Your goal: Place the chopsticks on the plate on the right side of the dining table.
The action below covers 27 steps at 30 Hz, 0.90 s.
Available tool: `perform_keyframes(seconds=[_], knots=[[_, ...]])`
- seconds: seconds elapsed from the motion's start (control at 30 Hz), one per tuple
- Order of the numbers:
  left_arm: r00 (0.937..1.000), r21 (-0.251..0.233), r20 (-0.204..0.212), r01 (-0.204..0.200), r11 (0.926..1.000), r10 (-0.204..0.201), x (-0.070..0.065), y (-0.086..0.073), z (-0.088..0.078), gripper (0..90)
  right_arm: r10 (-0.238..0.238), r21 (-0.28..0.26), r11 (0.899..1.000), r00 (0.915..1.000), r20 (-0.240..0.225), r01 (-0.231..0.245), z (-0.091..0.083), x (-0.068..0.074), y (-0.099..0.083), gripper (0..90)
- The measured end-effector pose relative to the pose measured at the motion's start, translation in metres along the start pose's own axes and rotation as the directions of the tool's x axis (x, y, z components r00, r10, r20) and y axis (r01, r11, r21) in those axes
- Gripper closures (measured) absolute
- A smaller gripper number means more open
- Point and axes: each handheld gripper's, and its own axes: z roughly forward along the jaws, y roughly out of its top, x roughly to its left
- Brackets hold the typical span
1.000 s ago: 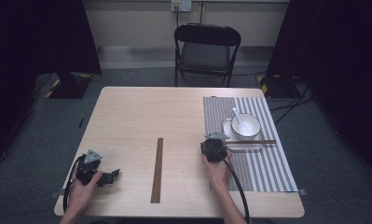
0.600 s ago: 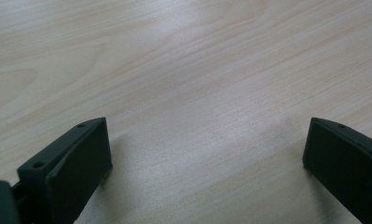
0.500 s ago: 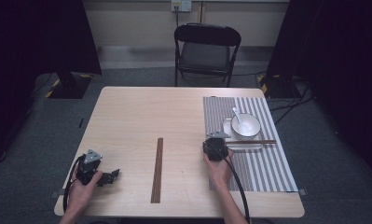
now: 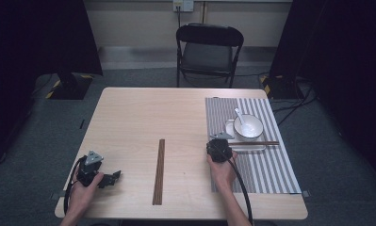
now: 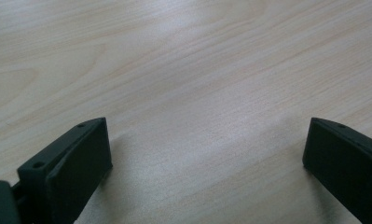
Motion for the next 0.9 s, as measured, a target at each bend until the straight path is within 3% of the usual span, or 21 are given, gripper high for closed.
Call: perform_keyframes(seconds=[0.43,0.9], knots=[[1.0000,0.000,-0.001,-0.003,1.0000,0.003,0.0001,0.0000,0.0000,0.4,0.004,-0.002,1.000,0.9999,0.012,-0.004,-0.0025,-0.0040,-0.0011,83.2],[1.0000,0.000,-0.001,-0.003,1.0000,0.003,0.0002,0.0001,-0.0001,0.4,0.001,-0.016,1.000,0.9995,-0.031,-0.002,0.0016,0.0025,0.0040,82.5]])
